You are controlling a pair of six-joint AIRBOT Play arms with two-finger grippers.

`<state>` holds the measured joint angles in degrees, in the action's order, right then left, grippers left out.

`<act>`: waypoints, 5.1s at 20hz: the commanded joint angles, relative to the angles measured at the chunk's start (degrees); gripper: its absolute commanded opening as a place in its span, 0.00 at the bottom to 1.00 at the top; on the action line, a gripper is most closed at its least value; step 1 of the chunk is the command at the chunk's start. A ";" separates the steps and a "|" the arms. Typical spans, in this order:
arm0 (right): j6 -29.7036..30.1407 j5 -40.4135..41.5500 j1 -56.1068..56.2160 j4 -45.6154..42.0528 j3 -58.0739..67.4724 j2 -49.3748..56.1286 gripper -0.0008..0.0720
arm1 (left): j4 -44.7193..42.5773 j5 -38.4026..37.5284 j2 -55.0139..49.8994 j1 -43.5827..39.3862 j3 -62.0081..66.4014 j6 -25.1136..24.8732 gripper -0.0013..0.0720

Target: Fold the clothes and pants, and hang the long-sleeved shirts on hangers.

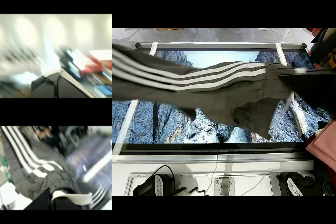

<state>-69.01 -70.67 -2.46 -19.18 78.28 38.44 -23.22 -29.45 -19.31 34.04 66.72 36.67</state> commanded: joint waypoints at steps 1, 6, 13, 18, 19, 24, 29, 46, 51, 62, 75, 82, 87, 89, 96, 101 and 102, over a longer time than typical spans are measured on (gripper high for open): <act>-4.52 4.61 0.00 1.57 0.85 -4.98 0.05 | -7.21 11.50 6.86 0.11 0.22 -0.04 0.03; -6.75 5.66 0.00 -7.48 -2.03 0.68 0.05 | -7.04 -11.32 -4.70 0.07 0.11 3.93 0.03; -6.99 21.07 1.60 -8.87 -13.18 23.41 0.05 | -9.20 -22.23 -40.30 -15.10 0.11 2.99 0.03; -7.08 32.63 2.93 -11.10 -13.27 40.11 0.05 | -24.52 -22.73 -55.45 -27.69 0.11 17.29 0.03; -7.08 32.33 1.92 -11.26 -12.98 41.81 0.05 | -27.56 -23.41 -55.76 -28.87 0.11 19.85 0.03; -7.06 24.06 -4.74 -18.75 -11.28 42.80 0.05 | -30.12 -35.74 -52.30 -30.53 0.09 30.12 0.03; -7.04 2.03 -9.20 -37.42 -6.45 42.80 0.05 | -30.36 -52.92 -51.58 -37.94 -1.64 36.41 0.03; -5.55 -1.60 -9.70 -65.02 -4.52 43.78 0.86 | -33.77 -50.62 -56.65 -57.99 -12.74 40.50 0.97; -3.48 -2.03 -9.75 -62.75 -0.09 53.27 0.86 | -33.79 -50.01 -58.90 -57.99 -12.74 40.52 0.97; 10.82 -0.72 -12.20 -55.10 4.28 62.29 0.88 | -33.77 -50.01 -59.52 -57.99 -12.74 40.52 0.97; 13.62 -20.72 -6.56 -33.86 1.88 70.10 0.86 | -47.25 -34.86 -59.56 -57.83 -12.74 40.48 0.97; 17.03 -16.26 8.31 -33.00 1.81 70.10 0.76 | -48.37 -27.50 -59.56 -57.83 -12.74 40.46 0.96; 17.40 -14.97 18.03 -29.94 1.81 70.10 0.76 | -52.33 -26.80 -59.54 -57.81 -12.72 40.48 0.96; 17.46 -12.83 21.86 -29.33 1.81 70.10 0.76 | -53.72 -26.67 -59.54 -57.81 -12.72 40.50 0.96; 14.16 -1.86 31.85 -23.82 1.84 70.07 0.27 | -57.90 -25.31 -59.52 -57.75 -12.70 40.52 0.96; 11.23 3.43 30.91 -22.93 1.88 68.48 0.05 | -64.32 -25.38 -56.83 -55.54 -12.61 43.08 0.96; 10.69 3.96 29.92 -23.04 2.05 67.47 0.05 | -64.94 -25.38 -55.34 -54.75 -12.61 43.08 0.96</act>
<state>-56.31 -70.06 28.32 -42.96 80.12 107.39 -84.51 -54.96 -76.99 -22.20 54.04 78.67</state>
